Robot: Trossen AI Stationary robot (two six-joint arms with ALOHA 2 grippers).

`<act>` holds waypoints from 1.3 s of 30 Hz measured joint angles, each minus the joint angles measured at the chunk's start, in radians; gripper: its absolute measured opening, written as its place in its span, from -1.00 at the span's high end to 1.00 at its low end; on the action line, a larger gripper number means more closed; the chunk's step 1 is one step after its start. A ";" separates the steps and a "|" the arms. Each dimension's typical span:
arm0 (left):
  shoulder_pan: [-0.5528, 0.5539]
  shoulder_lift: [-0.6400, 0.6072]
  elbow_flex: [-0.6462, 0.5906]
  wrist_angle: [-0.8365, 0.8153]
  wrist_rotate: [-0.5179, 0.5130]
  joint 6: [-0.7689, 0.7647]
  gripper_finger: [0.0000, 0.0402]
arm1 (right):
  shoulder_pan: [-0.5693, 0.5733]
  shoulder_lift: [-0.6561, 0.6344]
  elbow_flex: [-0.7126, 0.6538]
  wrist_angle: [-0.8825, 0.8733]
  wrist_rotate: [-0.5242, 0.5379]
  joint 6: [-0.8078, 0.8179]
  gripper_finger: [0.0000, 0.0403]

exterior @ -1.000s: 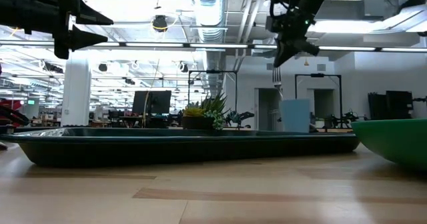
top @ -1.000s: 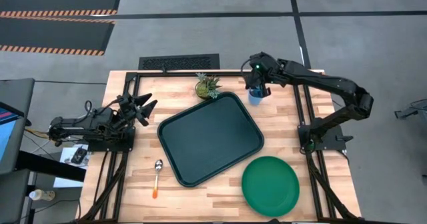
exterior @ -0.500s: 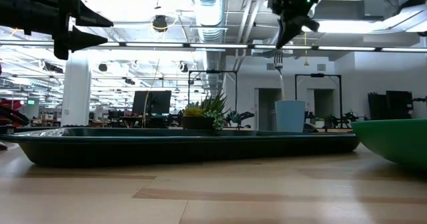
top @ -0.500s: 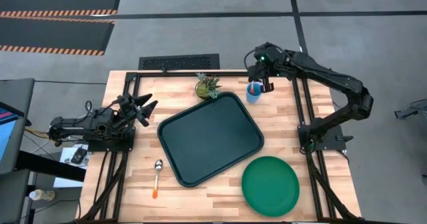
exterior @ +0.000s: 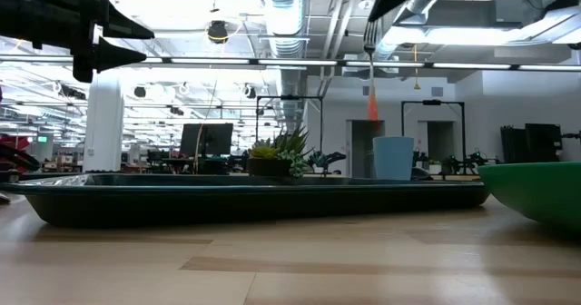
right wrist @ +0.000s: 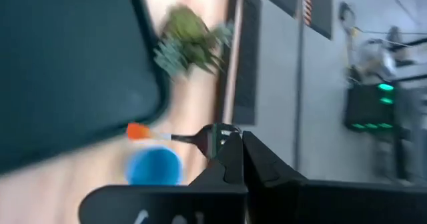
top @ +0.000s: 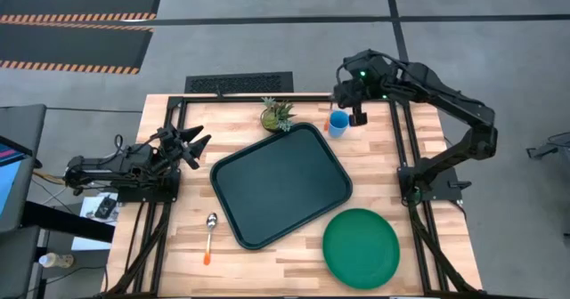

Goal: Pick and place plate/cup/fork/spoon on tray
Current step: Put the orange fork on the black serving tray

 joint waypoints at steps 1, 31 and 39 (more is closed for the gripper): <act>0.000 0.000 0.000 0.000 0.000 0.000 -0.26 | 0.008 0.000 0.004 -0.006 -0.028 0.021 0.99; 0.000 0.000 0.000 -0.033 -0.008 -0.013 -0.26 | 0.003 0.512 0.005 -0.088 -0.766 -0.035 1.00; 0.000 0.000 0.000 -0.055 -0.031 -0.013 -0.26 | -0.003 0.604 0.005 -0.081 -0.789 -0.111 1.00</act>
